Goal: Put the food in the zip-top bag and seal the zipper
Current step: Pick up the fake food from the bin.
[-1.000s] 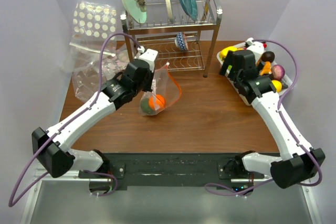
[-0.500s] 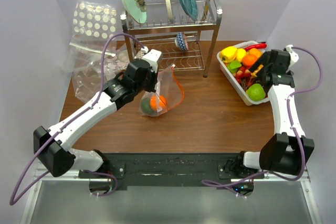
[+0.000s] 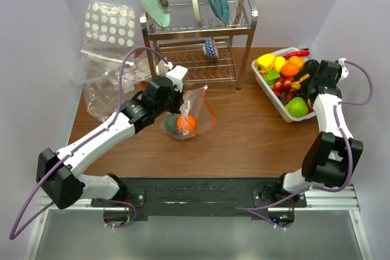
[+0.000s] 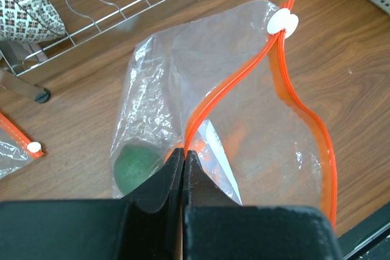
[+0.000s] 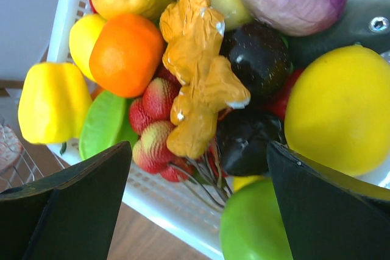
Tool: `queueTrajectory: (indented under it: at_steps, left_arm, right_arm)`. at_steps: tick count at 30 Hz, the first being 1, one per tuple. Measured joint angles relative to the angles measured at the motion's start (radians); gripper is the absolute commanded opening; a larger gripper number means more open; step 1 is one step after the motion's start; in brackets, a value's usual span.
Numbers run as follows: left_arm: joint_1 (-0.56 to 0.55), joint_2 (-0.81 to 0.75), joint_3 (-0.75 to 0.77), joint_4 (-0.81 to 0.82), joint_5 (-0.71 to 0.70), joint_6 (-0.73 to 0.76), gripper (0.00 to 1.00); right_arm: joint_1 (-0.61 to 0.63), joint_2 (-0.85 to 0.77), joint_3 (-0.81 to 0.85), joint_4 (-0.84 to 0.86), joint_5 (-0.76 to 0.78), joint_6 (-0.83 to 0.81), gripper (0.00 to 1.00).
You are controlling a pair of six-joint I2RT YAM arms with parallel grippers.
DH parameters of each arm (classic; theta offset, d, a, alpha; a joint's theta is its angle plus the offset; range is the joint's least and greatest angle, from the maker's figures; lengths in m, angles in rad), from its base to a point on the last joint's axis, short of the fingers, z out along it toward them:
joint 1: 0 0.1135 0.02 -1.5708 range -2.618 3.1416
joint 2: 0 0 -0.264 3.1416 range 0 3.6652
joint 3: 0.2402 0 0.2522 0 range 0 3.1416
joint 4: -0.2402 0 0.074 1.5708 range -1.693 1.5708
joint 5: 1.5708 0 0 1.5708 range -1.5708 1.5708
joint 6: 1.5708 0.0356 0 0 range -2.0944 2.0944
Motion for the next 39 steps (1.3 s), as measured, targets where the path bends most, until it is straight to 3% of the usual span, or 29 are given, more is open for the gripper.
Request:
queueTrajectory:
  at_steps: [7, 10, 11, 13, 16, 17, 19, 21, 28, 39]
  left_arm:
    - [0.0, -0.032, -0.013, 0.018, 0.016, 0.0, 0.0]
    - [0.0, -0.032, -0.014, 0.019, 0.019, 0.0, 0.0]
    - [0.0, -0.032, -0.016, 0.019, 0.019, 0.0, 0.0]
    - [0.0, -0.032, -0.016, 0.019, 0.019, 0.0, 0.0]
    - [0.0, -0.032, -0.016, 0.019, 0.019, 0.0, 0.0]
    - [0.0, -0.032, -0.016, 0.019, 0.019, 0.0, 0.0]
    - [0.0, -0.032, -0.016, 0.019, 0.019, 0.0, 0.0]
    - [0.0, -0.032, -0.016, 0.019, 0.019, 0.0, 0.0]
    - [0.0, -0.032, -0.016, 0.019, 0.019, 0.0, 0.0]
    - [0.0, -0.032, -0.016, 0.019, 0.019, 0.0, 0.0]
  right_arm:
    - [-0.004, 0.05, -0.027, 0.095, 0.01, 0.043, 0.83]
    - [-0.004, 0.069, -0.029, 0.121, 0.013, 0.052, 0.71]
    - [-0.004, 0.076, -0.029, 0.13, 0.014, 0.055, 0.63]
    - [-0.004, 0.087, -0.029, 0.14, 0.016, 0.056, 0.59]
    - [-0.005, 0.096, -0.033, 0.156, 0.018, 0.061, 0.45]
    - [-0.005, 0.096, -0.035, 0.16, 0.021, 0.063, 0.34]
    - [-0.005, 0.096, -0.04, 0.172, 0.032, 0.061, 0.23]
    - [-0.005, 0.096, -0.042, 0.183, 0.035, 0.065, 0.18]
    - [-0.005, 0.071, -0.065, 0.203, 0.04, 0.061, 0.17]
    - [-0.005, -0.139, -0.046, 0.127, 0.06, 0.035, 0.19]
